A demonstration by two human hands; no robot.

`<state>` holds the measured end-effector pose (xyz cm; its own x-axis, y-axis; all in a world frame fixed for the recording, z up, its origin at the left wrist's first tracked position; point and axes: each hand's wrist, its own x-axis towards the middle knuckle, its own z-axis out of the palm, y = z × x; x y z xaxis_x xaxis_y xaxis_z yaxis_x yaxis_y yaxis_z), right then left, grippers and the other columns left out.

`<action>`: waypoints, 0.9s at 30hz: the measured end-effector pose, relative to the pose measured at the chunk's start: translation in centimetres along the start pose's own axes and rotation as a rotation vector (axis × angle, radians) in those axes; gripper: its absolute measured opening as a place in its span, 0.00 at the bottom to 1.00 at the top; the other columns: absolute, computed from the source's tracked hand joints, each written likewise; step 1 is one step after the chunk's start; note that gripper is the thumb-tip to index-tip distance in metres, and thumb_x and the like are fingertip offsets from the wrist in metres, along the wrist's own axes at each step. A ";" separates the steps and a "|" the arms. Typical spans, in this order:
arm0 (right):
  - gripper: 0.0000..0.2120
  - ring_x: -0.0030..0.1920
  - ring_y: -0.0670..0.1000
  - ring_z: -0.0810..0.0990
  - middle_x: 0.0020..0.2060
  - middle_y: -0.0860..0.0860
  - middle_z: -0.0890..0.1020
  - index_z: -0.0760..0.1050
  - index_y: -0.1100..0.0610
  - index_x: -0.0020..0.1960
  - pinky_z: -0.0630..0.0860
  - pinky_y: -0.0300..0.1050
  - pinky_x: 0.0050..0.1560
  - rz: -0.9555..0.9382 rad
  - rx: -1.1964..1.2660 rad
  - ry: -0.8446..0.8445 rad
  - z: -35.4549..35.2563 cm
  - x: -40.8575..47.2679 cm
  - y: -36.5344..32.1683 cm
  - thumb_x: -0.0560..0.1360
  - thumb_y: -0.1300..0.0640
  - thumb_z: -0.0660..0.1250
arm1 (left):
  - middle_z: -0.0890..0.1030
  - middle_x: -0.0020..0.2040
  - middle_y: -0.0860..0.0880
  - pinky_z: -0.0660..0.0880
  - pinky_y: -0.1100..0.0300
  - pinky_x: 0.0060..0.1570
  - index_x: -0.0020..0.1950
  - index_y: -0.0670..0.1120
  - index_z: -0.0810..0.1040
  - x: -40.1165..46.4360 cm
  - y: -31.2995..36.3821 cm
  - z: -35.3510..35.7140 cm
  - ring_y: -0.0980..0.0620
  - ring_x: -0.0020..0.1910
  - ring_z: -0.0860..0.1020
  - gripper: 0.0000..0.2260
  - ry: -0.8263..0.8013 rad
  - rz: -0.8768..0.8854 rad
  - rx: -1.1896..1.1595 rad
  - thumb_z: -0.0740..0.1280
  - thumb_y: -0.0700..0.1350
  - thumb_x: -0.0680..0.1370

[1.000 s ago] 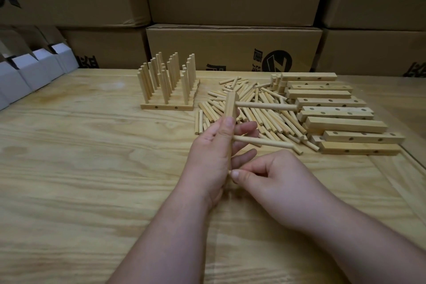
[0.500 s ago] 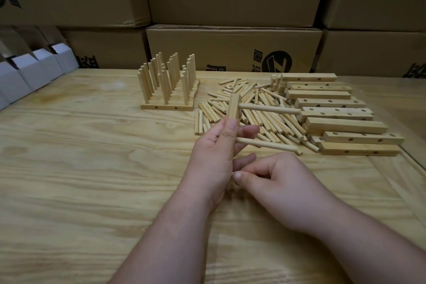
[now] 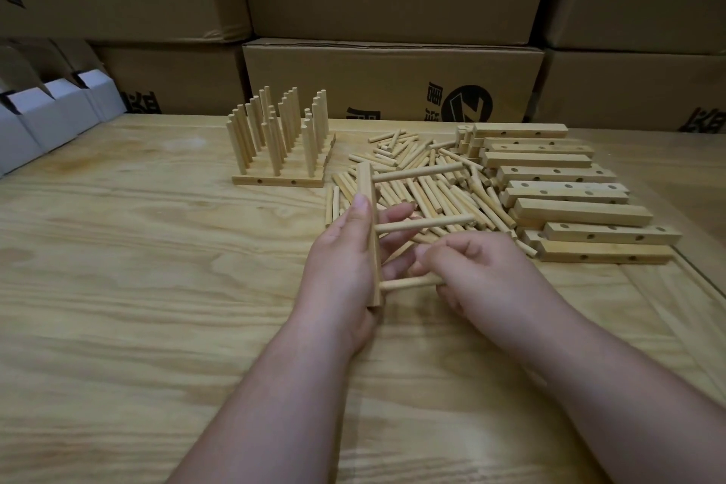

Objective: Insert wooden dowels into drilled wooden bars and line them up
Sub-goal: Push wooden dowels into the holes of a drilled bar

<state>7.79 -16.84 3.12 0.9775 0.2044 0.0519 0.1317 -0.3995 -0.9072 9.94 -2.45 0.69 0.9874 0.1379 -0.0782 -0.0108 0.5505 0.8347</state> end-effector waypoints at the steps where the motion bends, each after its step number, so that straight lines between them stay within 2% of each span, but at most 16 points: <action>1: 0.15 0.26 0.43 0.71 0.23 0.44 0.75 0.84 0.45 0.38 0.69 0.41 0.30 -0.005 0.054 0.022 -0.1 0.0 0.1 0.77 0.42 0.64 | 0.87 0.51 0.44 0.84 0.49 0.44 0.58 0.42 0.79 0.0 0.2 0.0 0.46 0.49 0.87 0.17 0.007 -0.005 -0.027 0.59 0.53 0.85; 3: 0.24 0.26 0.47 0.71 0.25 0.50 0.75 0.82 0.54 0.41 0.68 0.41 0.26 -0.005 0.210 0.091 -0.4 0.1 0.5 0.75 0.36 0.59 | 0.87 0.50 0.43 0.84 0.48 0.44 0.61 0.41 0.77 0.1 0.7 -0.2 0.45 0.47 0.87 0.17 0.017 -0.037 -0.116 0.58 0.53 0.86; 5: 0.28 0.26 0.49 0.71 0.27 0.53 0.75 0.81 0.56 0.42 0.67 0.39 0.24 0.000 0.340 0.170 -0.6 0.4 0.8 0.76 0.35 0.56 | 0.88 0.48 0.43 0.85 0.49 0.39 0.62 0.42 0.78 0.2 1.2 -0.5 0.45 0.45 0.87 0.19 0.011 -0.121 -0.205 0.56 0.55 0.86; 6: 0.26 0.26 0.49 0.72 0.29 0.53 0.76 0.82 0.55 0.42 0.68 0.39 0.25 -0.011 0.370 0.206 -0.6 0.5 1.0 0.79 0.37 0.55 | 0.87 0.47 0.43 0.84 0.50 0.37 0.61 0.42 0.79 0.2 1.3 -0.6 0.45 0.43 0.87 0.20 -0.006 -0.180 -0.234 0.55 0.55 0.86; 8: 0.16 0.30 0.48 0.74 0.34 0.49 0.80 0.82 0.52 0.45 0.70 0.40 0.28 -0.060 0.363 0.281 -0.4 0.7 1.4 0.83 0.48 0.59 | 0.87 0.43 0.44 0.83 0.55 0.30 0.57 0.42 0.80 0.1 1.6 -0.8 0.47 0.36 0.86 0.19 -0.089 -0.325 -0.254 0.54 0.52 0.87; 10: 0.10 0.36 0.46 0.77 0.43 0.45 0.84 0.82 0.47 0.54 0.72 0.41 0.36 -0.115 0.294 0.317 -0.3 0.7 1.4 0.82 0.57 0.63 | 0.86 0.41 0.45 0.80 0.59 0.25 0.55 0.43 0.83 -0.5 2.0 -0.9 0.49 0.32 0.85 0.16 -0.247 -0.471 -0.214 0.57 0.49 0.83; 13: 0.14 0.46 0.45 0.82 0.53 0.44 0.84 0.79 0.44 0.63 0.77 0.42 0.45 -0.137 0.309 0.220 -0.4 0.6 1.5 0.82 0.58 0.63 | 0.87 0.42 0.46 0.79 0.62 0.23 0.52 0.42 0.87 -1.1 2.2 -1.3 0.51 0.30 0.84 0.17 -0.472 -0.631 -0.151 0.60 0.48 0.78; 15: 0.15 0.53 0.52 0.84 0.54 0.50 0.85 0.78 0.45 0.64 0.82 0.51 0.54 -0.106 0.379 0.106 -0.4 0.5 1.5 0.82 0.57 0.62 | 0.87 0.46 0.45 0.79 0.63 0.23 0.57 0.42 0.85 -1.1 2.3 -1.7 0.51 0.31 0.85 0.20 -0.551 -0.703 -0.127 0.57 0.49 0.80; 16: 0.14 0.56 0.55 0.84 0.54 0.55 0.85 0.78 0.46 0.65 0.81 0.56 0.58 -0.089 0.422 0.053 -0.5 0.4 1.5 0.82 0.57 0.62 | 0.87 0.48 0.44 0.79 0.63 0.24 0.59 0.42 0.84 -1.0 2.3 -1.9 0.51 0.33 0.85 0.20 -0.587 -0.731 -0.129 0.56 0.50 0.82; 18: 0.15 0.58 0.58 0.83 0.54 0.59 0.84 0.78 0.48 0.65 0.80 0.55 0.59 -0.072 0.488 -0.016 -0.7 0.3 1.4 0.80 0.55 0.63 | 0.86 0.53 0.40 0.80 0.61 0.24 0.64 0.40 0.80 -0.8 2.6 -2.2 0.47 0.35 0.86 0.19 -0.674 -0.789 -0.181 0.58 0.48 0.83; 20: 0.15 0.57 0.54 0.84 0.54 0.55 0.86 0.80 0.47 0.62 0.82 0.46 0.54 -0.089 0.509 -0.048 -0.9 0.4 1.3 0.77 0.52 0.64 | 0.84 0.57 0.34 0.80 0.57 0.24 0.68 0.37 0.76 -0.9 3.0 -2.3 0.42 0.37 0.86 0.17 -0.744 -0.846 -0.264 0.62 0.43 0.82; 21: 0.14 0.57 0.55 0.84 0.53 0.54 0.86 0.81 0.46 0.60 0.83 0.48 0.54 -0.094 0.515 -0.061 -1.0 0.4 1.3 0.76 0.50 0.64 | 0.82 0.58 0.32 0.79 0.56 0.24 0.70 0.36 0.75 -0.9 3.1 -2.3 0.40 0.36 0.86 0.18 -0.771 -0.862 -0.298 0.63 0.42 0.82; 23: 0.10 0.57 0.60 0.83 0.53 0.56 0.86 0.83 0.48 0.56 0.79 0.57 0.59 -0.092 0.522 -0.078 -1.0 0.5 1.5 0.77 0.49 0.67 | 0.81 0.59 0.30 0.79 0.56 0.23 0.71 0.35 0.72 -0.9 3.2 -2.5 0.40 0.35 0.85 0.19 -0.811 -0.879 -0.344 0.62 0.44 0.83; 25: 0.12 0.52 0.66 0.81 0.51 0.63 0.83 0.82 0.55 0.55 0.75 0.64 0.61 -0.076 0.573 -0.034 -0.9 0.8 1.8 0.77 0.50 0.67 | 0.81 0.60 0.31 0.78 0.58 0.22 0.71 0.36 0.74 -0.7 3.1 -2.6 0.41 0.34 0.85 0.20 -0.791 -0.876 -0.341 0.63 0.46 0.83; 26: 0.13 0.47 0.65 0.79 0.48 0.65 0.80 0.81 0.58 0.54 0.75 0.65 0.57 -0.062 0.634 0.013 -0.8 1.0 2.0 0.77 0.51 0.67 | 0.82 0.60 0.33 0.78 0.59 0.22 0.69 0.37 0.76 -0.6 3.1 -2.6 0.43 0.34 0.85 0.22 -0.764 -0.837 -0.312 0.62 0.50 0.82; 27: 0.12 0.42 0.62 0.76 0.45 0.64 0.76 0.81 0.60 0.53 0.75 0.61 0.49 -0.047 0.705 0.067 -0.8 1.2 2.0 0.76 0.52 0.67 | 0.83 0.59 0.34 0.78 0.60 0.23 0.67 0.38 0.79 -0.5 3.0 -2.7 0.43 0.35 0.86 0.25 -0.720 -0.778 -0.272 0.59 0.55 0.81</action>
<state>9.37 -18.13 1.74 0.9844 0.1426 0.1026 0.0582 0.2867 -0.9563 9.01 1.33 1.78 0.5992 -0.7914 -0.1207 0.7088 0.4544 0.5395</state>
